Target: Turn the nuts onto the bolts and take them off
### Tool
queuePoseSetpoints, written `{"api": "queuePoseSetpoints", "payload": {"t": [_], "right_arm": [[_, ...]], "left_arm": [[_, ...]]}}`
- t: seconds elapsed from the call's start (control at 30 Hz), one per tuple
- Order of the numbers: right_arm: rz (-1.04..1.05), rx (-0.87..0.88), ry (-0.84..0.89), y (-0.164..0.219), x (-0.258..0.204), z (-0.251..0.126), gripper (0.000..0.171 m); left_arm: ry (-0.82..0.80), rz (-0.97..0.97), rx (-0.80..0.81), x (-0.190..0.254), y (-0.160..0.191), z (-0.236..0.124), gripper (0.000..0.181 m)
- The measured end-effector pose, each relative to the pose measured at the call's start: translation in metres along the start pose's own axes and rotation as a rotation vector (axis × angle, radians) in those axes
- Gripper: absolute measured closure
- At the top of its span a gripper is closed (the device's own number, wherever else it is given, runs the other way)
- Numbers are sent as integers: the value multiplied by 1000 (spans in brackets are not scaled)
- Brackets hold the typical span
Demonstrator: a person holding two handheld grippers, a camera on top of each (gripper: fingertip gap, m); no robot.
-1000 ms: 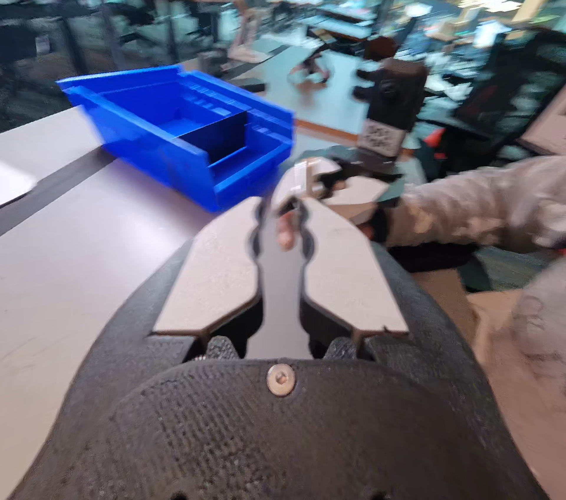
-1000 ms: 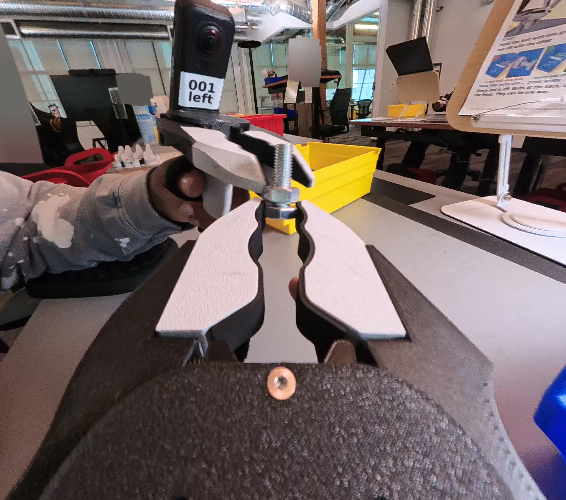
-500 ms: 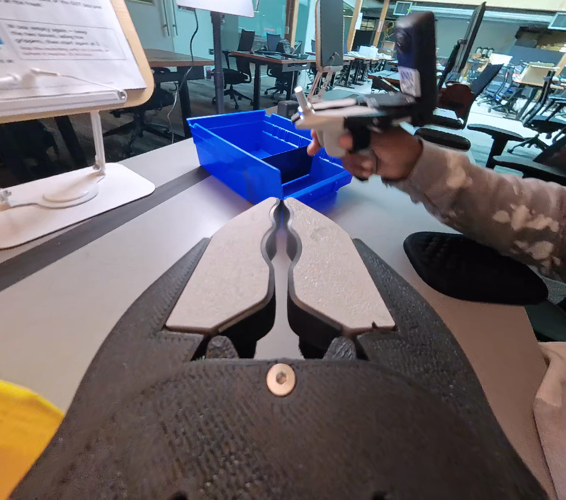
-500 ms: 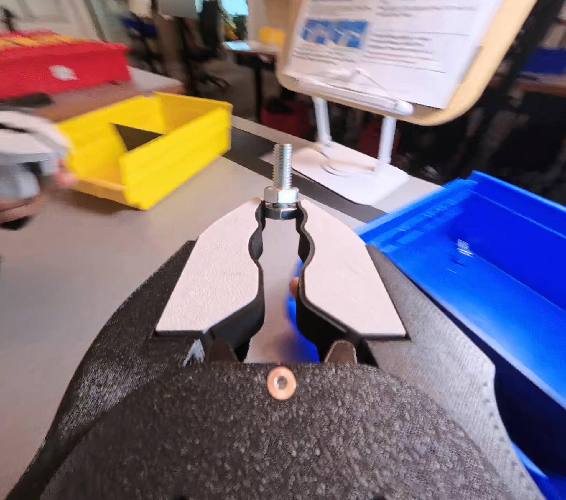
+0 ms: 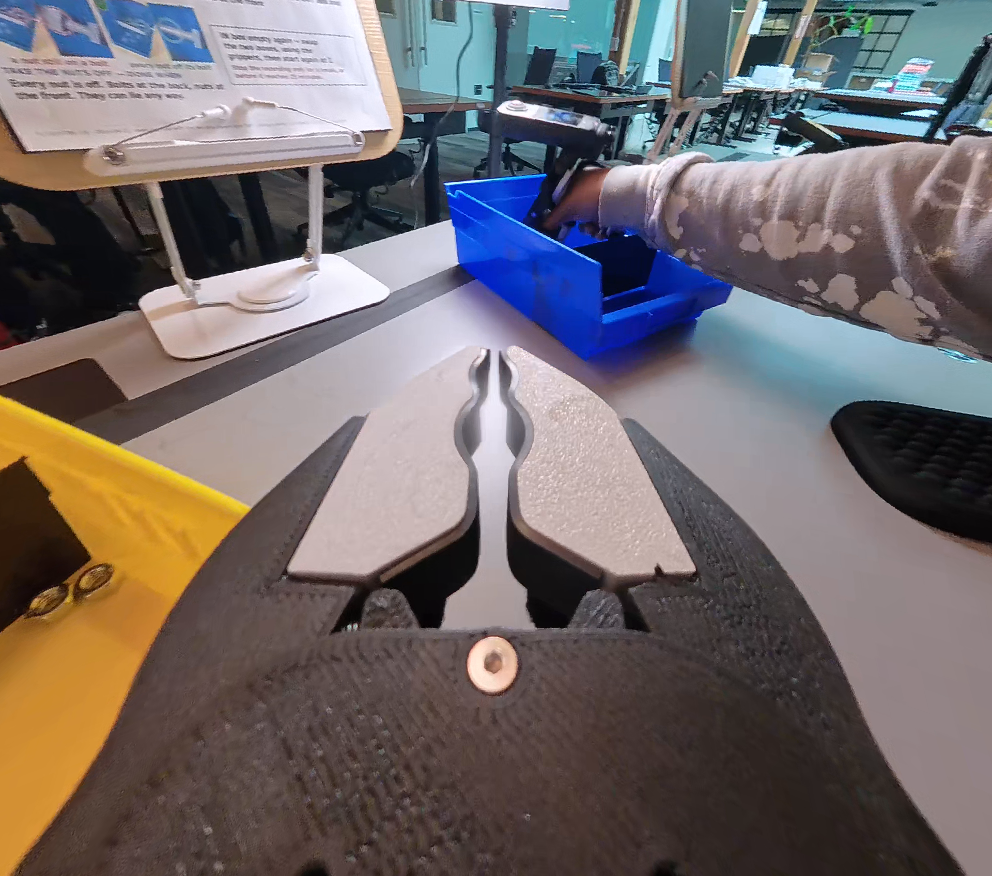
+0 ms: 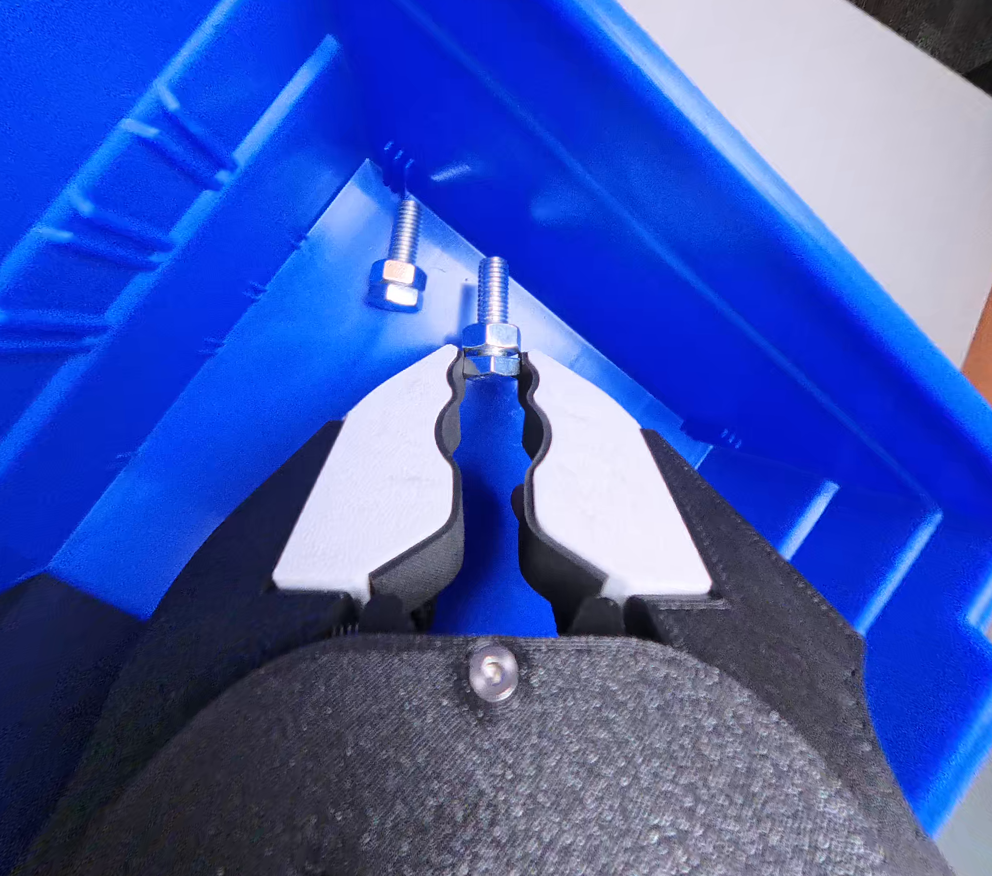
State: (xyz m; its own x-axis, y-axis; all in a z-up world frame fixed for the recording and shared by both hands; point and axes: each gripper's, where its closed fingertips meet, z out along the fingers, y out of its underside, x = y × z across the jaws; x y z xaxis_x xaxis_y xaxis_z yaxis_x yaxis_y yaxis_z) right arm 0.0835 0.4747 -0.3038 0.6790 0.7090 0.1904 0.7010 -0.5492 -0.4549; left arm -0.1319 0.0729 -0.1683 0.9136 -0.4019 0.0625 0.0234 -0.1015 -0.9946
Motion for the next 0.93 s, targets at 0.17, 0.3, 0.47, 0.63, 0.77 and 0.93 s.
{"api": "queuePoseSetpoints", "payload": {"t": [0.17,0.3,0.47,0.63,0.77,0.93], "right_arm": [[11,-51,-7,0,0,12,152],[-25,43,-7,-14,-2,-21,138],[-93,477,-104,-38,-52,-133,137],[-175,763,-340,15,-156,-231,139],[-169,792,-560,77,-231,-246,140],[-202,853,-694,117,-285,-231,143]], "left_arm": [[-34,-33,24,-18,-3,-6,173],[-97,-5,61,-37,-13,-19,179],[-210,-3,74,-78,-36,-43,181],[-343,6,-110,-156,-58,-56,176],[-398,-31,-381,-231,-40,-39,166],[-481,-216,-721,-306,36,-20,161]]}}
